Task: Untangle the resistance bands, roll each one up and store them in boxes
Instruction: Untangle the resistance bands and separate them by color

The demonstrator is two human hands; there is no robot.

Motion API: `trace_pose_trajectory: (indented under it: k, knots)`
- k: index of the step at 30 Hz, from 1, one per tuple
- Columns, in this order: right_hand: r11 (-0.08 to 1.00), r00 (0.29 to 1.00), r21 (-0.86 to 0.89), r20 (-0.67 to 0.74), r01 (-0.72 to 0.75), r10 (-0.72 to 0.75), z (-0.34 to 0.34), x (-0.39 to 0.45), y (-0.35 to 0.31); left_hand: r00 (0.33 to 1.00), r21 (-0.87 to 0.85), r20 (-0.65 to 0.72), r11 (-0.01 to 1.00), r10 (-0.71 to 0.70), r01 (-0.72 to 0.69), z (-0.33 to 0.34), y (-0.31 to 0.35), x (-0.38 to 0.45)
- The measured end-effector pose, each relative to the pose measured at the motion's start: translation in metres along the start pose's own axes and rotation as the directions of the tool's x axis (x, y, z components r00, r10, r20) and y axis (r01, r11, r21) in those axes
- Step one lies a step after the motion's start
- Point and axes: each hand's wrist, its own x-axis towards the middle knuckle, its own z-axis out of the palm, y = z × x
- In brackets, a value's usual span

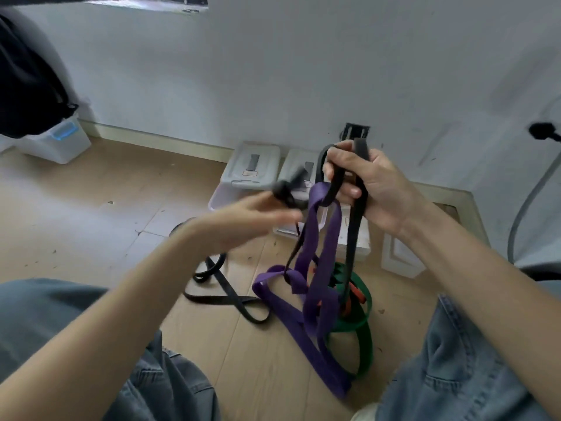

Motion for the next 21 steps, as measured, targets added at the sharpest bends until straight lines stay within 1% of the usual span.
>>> trace_pose_trajectory:
  k: [1, 2, 3, 5, 7, 8, 9, 10, 11, 12, 13, 14, 15, 16, 17, 18, 19, 21]
  knots:
    - [0.999, 0.999, 0.033, 0.035, 0.017, -0.019, 0.001, 0.0, 0.0, 0.998, -0.003, 0.05, 1.0, 0.03, -0.03, 0.015, -0.008, 0.003]
    - [0.998, 0.997, 0.053, 0.062, 0.035, -0.039, 0.001, 0.0, 0.0, 0.998, -0.037, 0.038, 0.998, 0.051, -0.049, 0.029, -0.016, 0.009]
    - [0.996, 0.995, 0.067, 0.08, 0.054, -0.059, 0.002, 0.0, -0.001, 0.998, -0.092, -0.026, 0.994, 0.052, -0.055, 0.041, -0.021, 0.015]
    - [0.991, 0.994, 0.104, 0.056, 0.09, -0.096, 0.001, 0.0, -0.005, 0.981, -0.185, -0.192, 0.98, 0.034, -0.07, 0.052, -0.022, 0.023]
    - [0.982, 0.991, 0.136, 0.001, 0.132, -0.133, -0.003, 0.0, -0.012, 0.945, -0.183, -0.326, 0.978, 0.034, -0.098, 0.046, -0.01, 0.023]
    - [0.98, 0.988, 0.13, -0.03, 0.154, -0.151, -0.006, 0.001, -0.015, 0.908, -0.172, -0.415, 0.974, 0.063, -0.147, 0.037, -0.002, 0.023]
    - [0.979, 0.984, 0.102, -0.056, 0.174, -0.169, -0.01, 0.001, -0.019, 0.861, -0.198, -0.498, 0.953, 0.104, -0.23, 0.026, 0.008, 0.021]
    - [0.98, 0.98, 0.056, -0.074, 0.19, -0.186, -0.013, 0.002, -0.022, 0.816, -0.25, -0.558, 0.906, 0.154, -0.341, 0.014, 0.019, 0.018]
    - [0.98, 0.976, -0.003, -0.086, 0.199, -0.198, -0.016, 0.003, -0.023, 0.783, -0.301, -0.586, 0.84, 0.211, -0.452, 0.002, 0.028, 0.013]
    - [0.978, 0.975, -0.082, -0.097, 0.191, -0.199, -0.018, 0.004, -0.022, 0.763, -0.341, -0.59, 0.774, 0.264, -0.533, -0.009, 0.035, 0.008]
    - [0.969, 0.976, -0.191, -0.118, 0.159, -0.183, -0.019, 0.005, -0.018, 0.762, -0.375, -0.581, 0.738, 0.284, -0.561, -0.016, 0.038, 0.005]
    - [0.941, 0.976, -0.325, -0.155, 0.094, -0.151, -0.018, 0.005, -0.013, 0.782, -0.39, -0.572, 0.755, 0.25, -0.527, -0.019, 0.035, 0.003]
    - [0.893, 0.973, -0.45, -0.203, 0.004, -0.106, -0.018, 0.004, -0.004, 0.809, -0.391, -0.567, 0.815, 0.154, -0.428, -0.018, 0.028, 0.002]
    - [0.841, 0.966, -0.532, -0.252, -0.092, -0.053, -0.019, 0.004, 0.005, 0.824, -0.364, -0.566, 0.885, 0.036, -0.289, -0.015, 0.019, 0.002]
    - [0.806, 0.956, -0.566, -0.295, -0.177, 0.003, -0.021, 0.003, 0.013, 0.824, -0.31, -0.564, 0.938, -0.052, -0.153, -0.01, 0.009, 0.002]
    - [0.793, 0.944, -0.563, -0.328, -0.231, 0.043, -0.023, 0.001, 0.018, 0.823, -0.234, -0.562, 0.97, -0.085, -0.059, -0.006, 0.001, 0.004]
    - [0.794, 0.935, -0.554, -0.35, -0.249, 0.049, -0.026, 0.0, 0.021, 0.825, -0.16, -0.561, 0.987, -0.07, -0.026, -0.005, -0.003, 0.005]
    - [0.802, 0.929, -0.559, -0.369, -0.211, -0.012, -0.029, -0.001, 0.018, 0.819, -0.081, -0.574, 0.994, 0.017, -0.078, -0.009, -0.001, 0.004]
